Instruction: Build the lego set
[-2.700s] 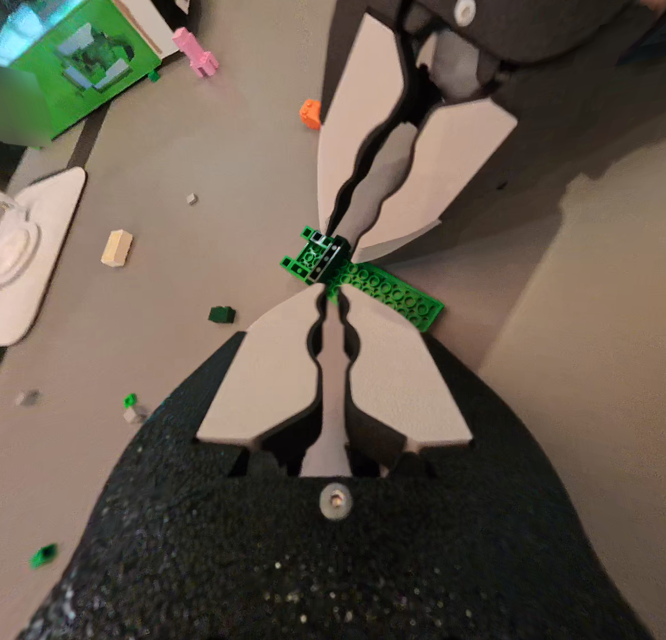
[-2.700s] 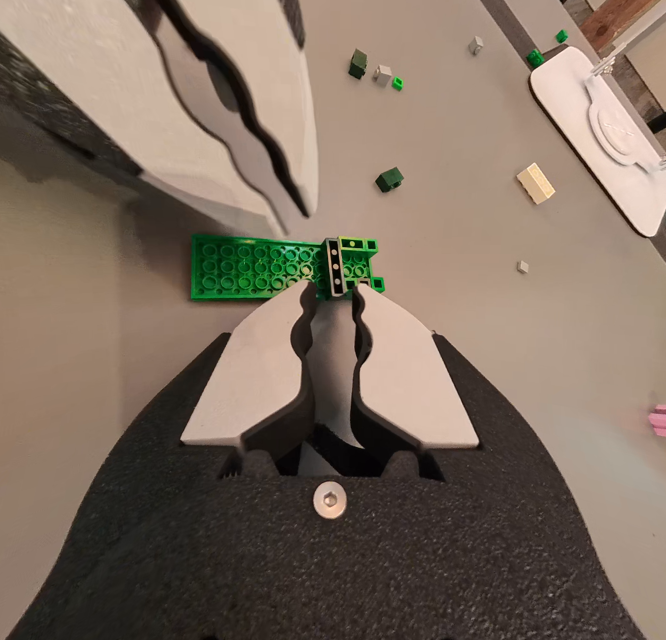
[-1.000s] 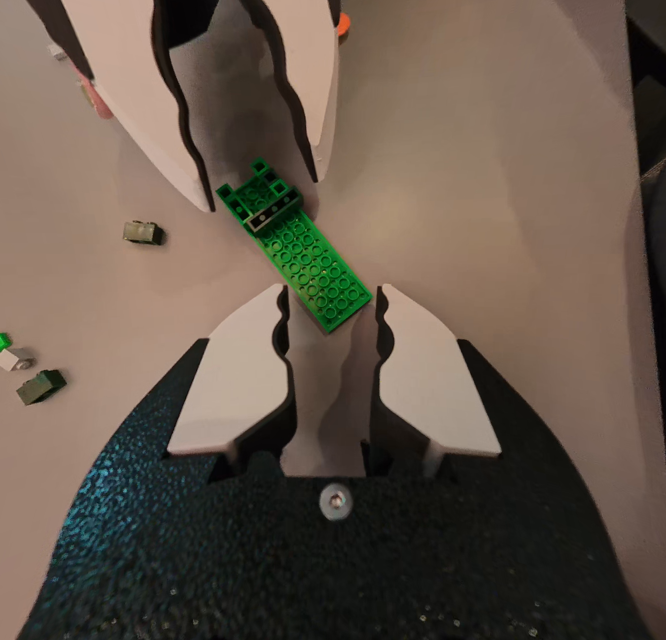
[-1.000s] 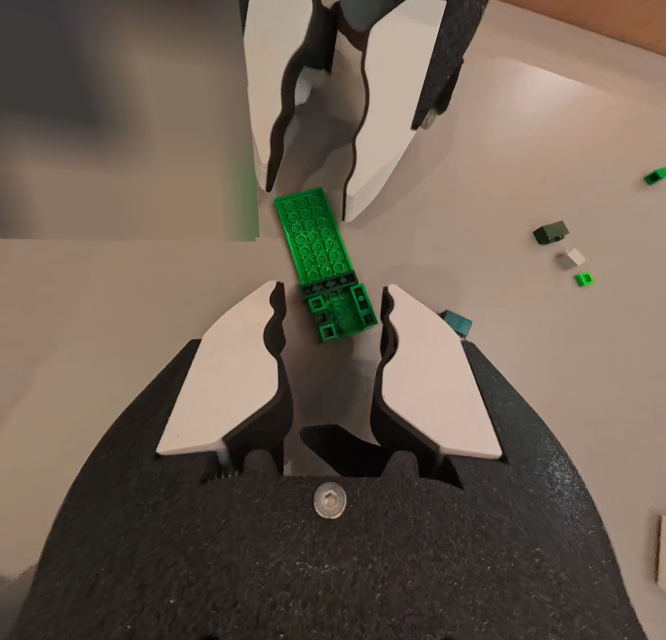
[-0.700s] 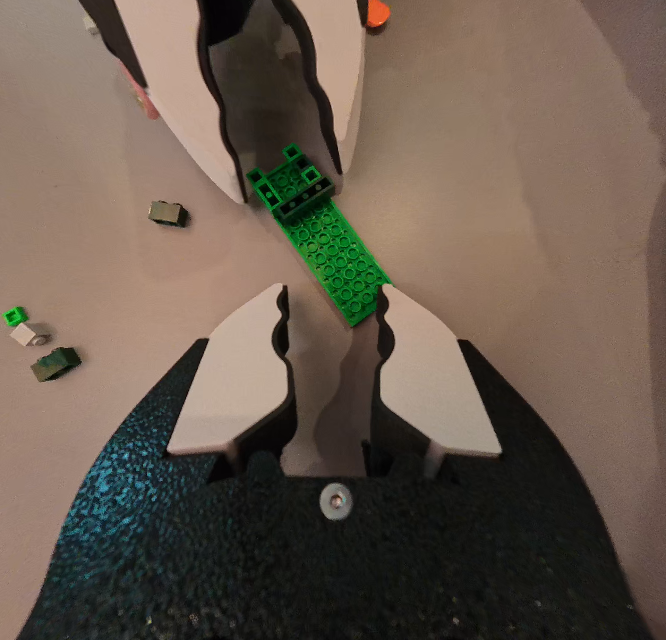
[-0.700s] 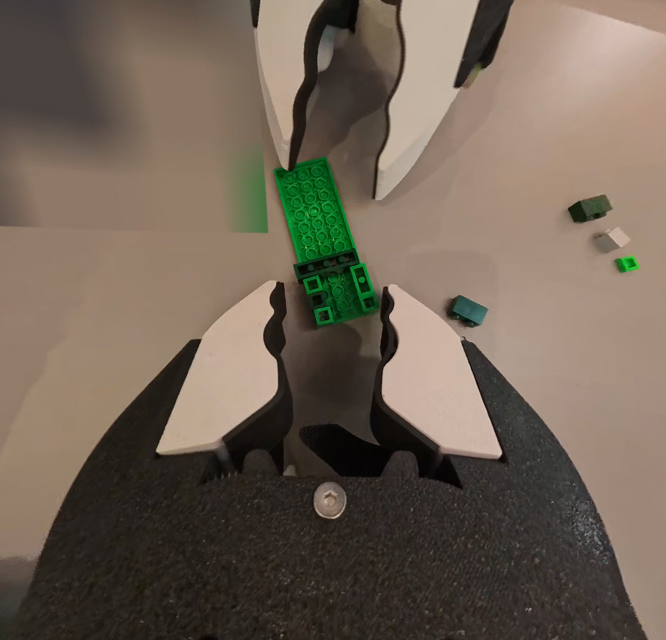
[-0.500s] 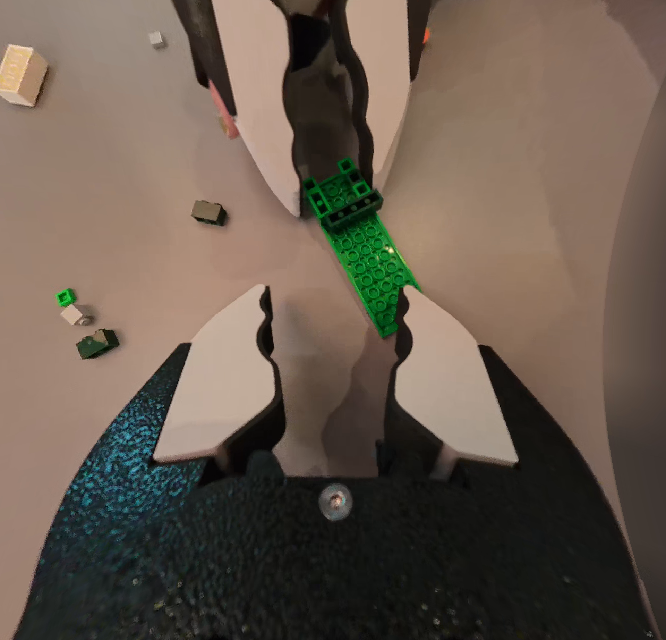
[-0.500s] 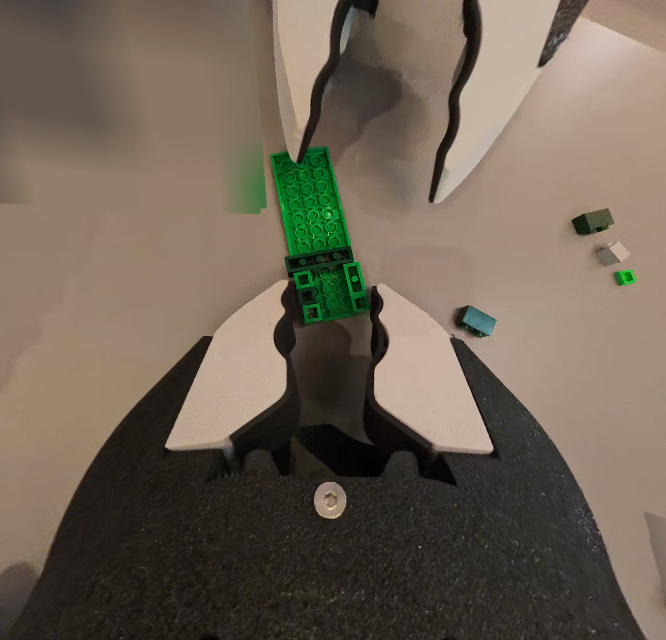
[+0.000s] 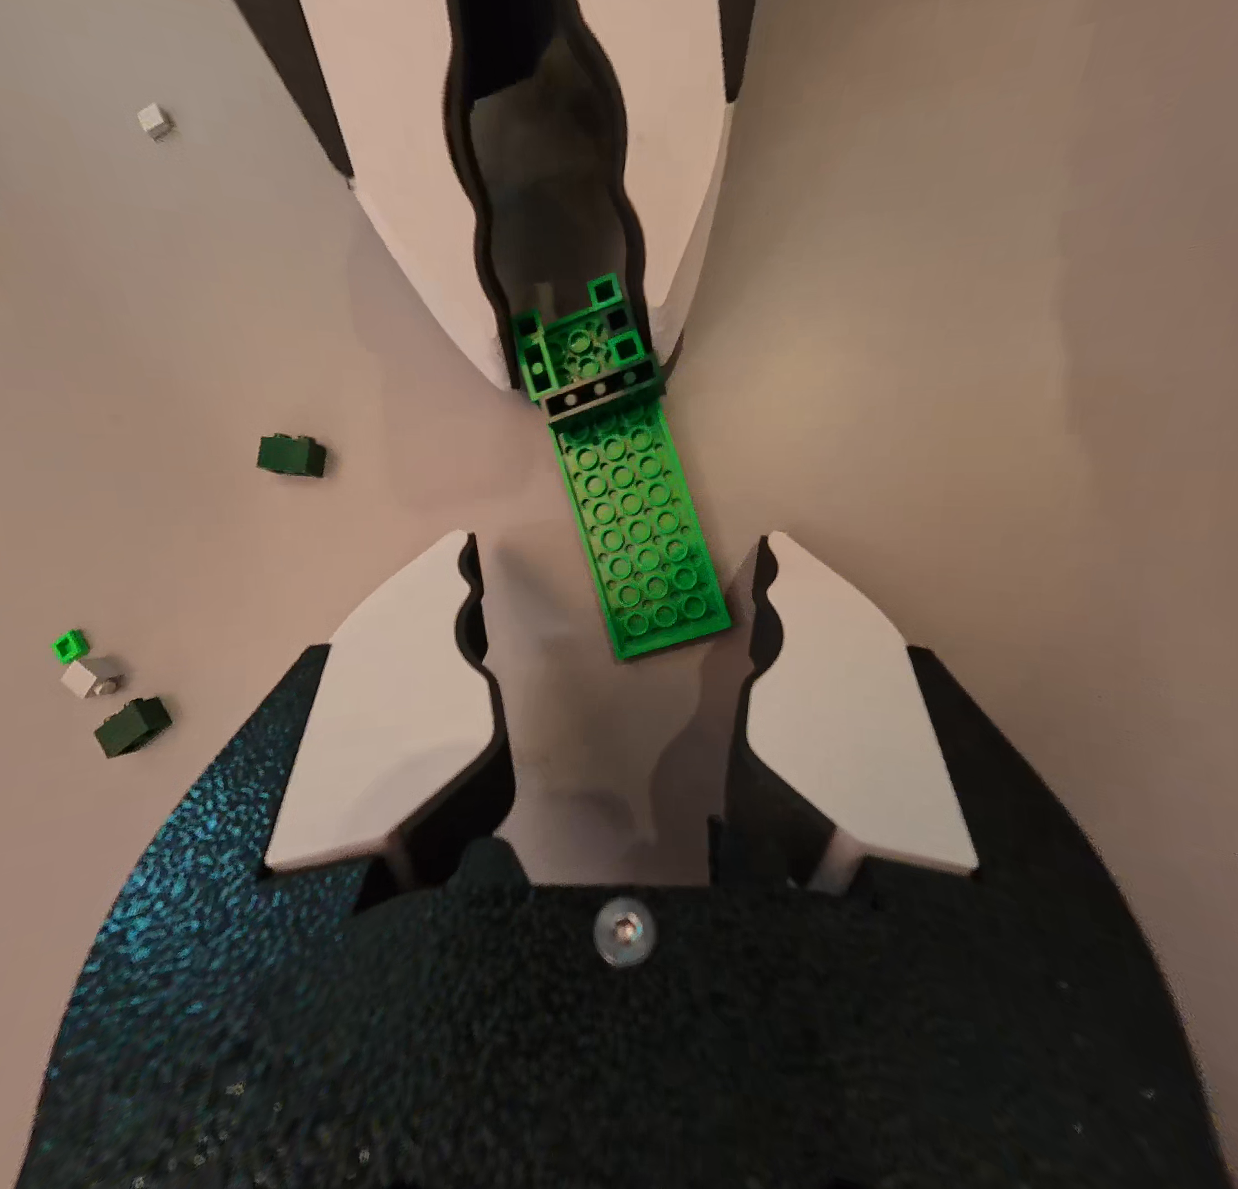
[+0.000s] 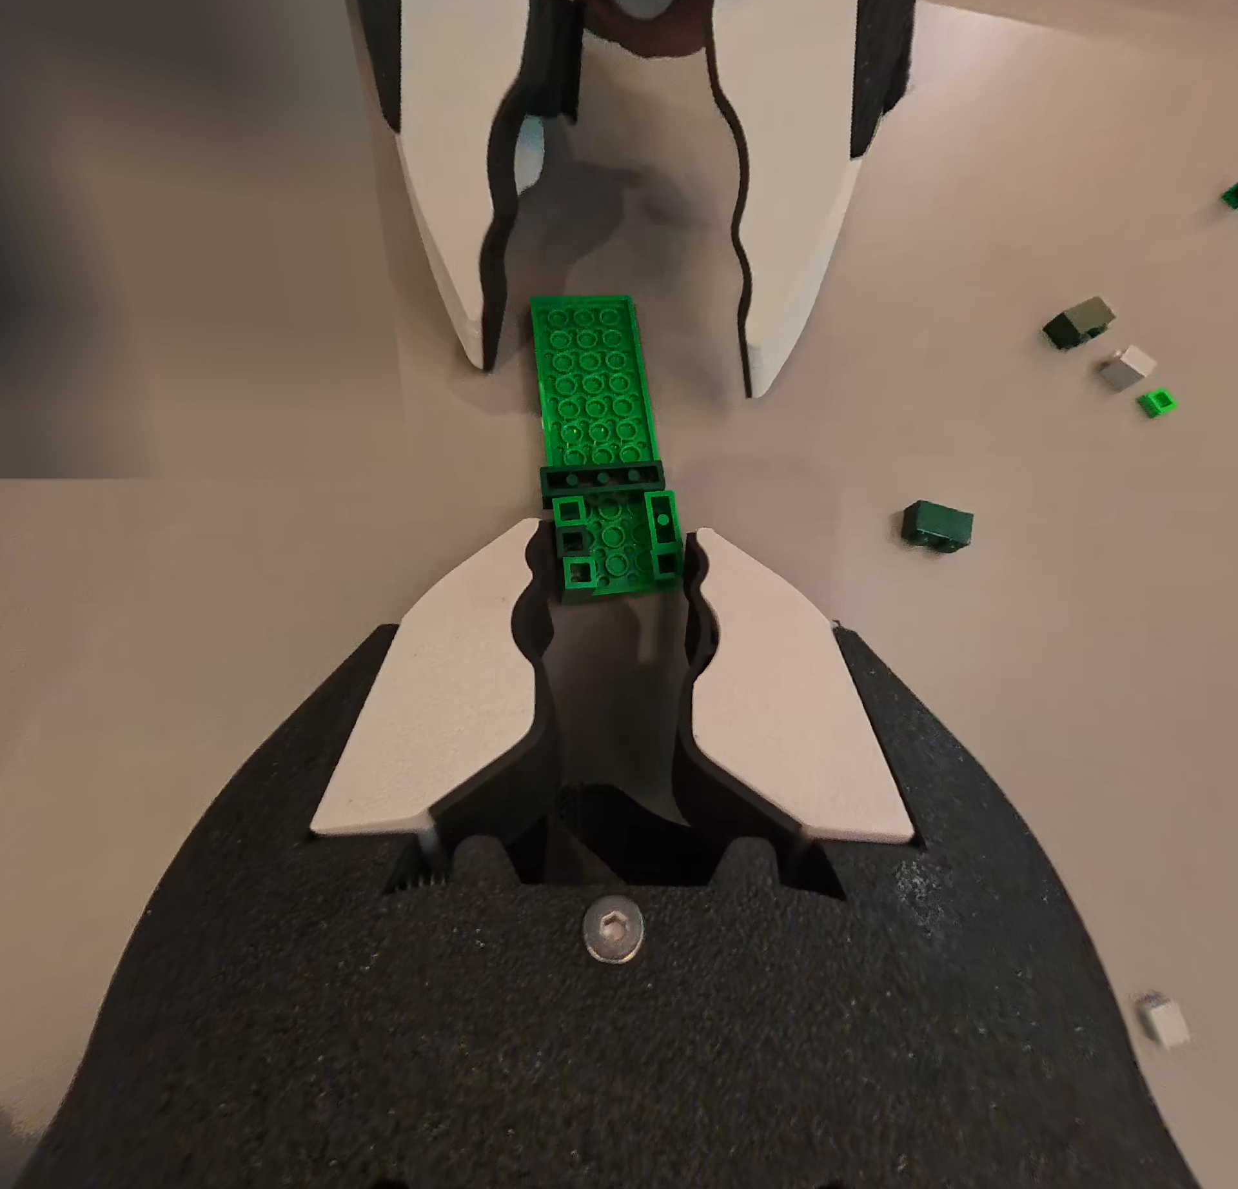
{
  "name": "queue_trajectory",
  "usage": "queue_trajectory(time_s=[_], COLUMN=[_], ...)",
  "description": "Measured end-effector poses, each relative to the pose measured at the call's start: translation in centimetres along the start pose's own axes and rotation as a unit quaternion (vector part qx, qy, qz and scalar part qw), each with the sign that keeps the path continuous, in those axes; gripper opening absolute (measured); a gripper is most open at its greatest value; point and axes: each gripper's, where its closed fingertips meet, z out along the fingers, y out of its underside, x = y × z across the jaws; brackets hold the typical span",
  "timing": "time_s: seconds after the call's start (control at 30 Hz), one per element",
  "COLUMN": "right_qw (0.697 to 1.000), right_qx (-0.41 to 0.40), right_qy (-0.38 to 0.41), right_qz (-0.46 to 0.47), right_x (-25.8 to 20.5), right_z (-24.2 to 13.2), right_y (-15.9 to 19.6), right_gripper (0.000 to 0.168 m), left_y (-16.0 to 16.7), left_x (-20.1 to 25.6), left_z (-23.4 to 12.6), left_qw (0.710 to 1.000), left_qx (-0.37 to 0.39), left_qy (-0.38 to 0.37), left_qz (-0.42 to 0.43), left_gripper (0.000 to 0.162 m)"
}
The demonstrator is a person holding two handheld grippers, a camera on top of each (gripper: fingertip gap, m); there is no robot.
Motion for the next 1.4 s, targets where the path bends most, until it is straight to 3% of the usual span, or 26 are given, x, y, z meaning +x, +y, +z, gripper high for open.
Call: queue_trajectory(time_s=[0.4, 0.57, 0.77, 0.9, 1.0, 1.2, 1.3, 1.4], right_qw=[0.996, 0.996, 0.996, 0.987, 0.96, 0.856, 0.815, 0.804], right_qx=[0.07, 0.07, 0.061, 0.044, 0.016, -0.101, -0.151, -0.17], right_qy=[0.054, 0.05, 0.073, 0.151, 0.247, 0.379, 0.418, 0.433], right_qz=[-0.001, -0.008, 0.0, -0.037, -0.131, -0.337, -0.371, -0.37], right_x=[-0.6, -0.9, -0.7, -0.4, -0.7, -0.7, 0.4, 0.9], right_z=[-0.5, -0.3, -0.2, -1.2, -1.7, -0.3, -0.3, -0.2], right_y=[-2.1, -2.2, -2.1, -3.0, -3.8, -3.7, -3.2, -3.1], right_gripper=[0.035, 0.035, 0.036, 0.051, 0.059, 0.06, 0.056, 0.052], left_y=[-0.6, -0.7, -0.6, -0.7, -0.7, -0.7, -0.8, -0.9], left_x=[0.5, 1.2, 1.0, 0.8, 0.6, 0.2, 0.0, 0.0], left_z=[0.5, 0.7, 0.7, 0.8, 0.8, 0.8, 0.7, 0.6], left_qw=[1.0, 0.999, 0.998, 0.997, 0.997, 0.995, 0.99, 0.987], left_qx=[0.002, 0.006, 0.007, 0.011, 0.016, 0.021, 0.035, 0.043], left_qy=[-0.003, 0.027, 0.024, 0.018, 0.017, 0.016, 0.031, 0.04], left_qz=[-0.02, -0.047, -0.063, -0.069, -0.079, -0.101, -0.132, -0.152], left_gripper=[0.063, 0.041, 0.037, 0.037, 0.037, 0.037, 0.037, 0.037])
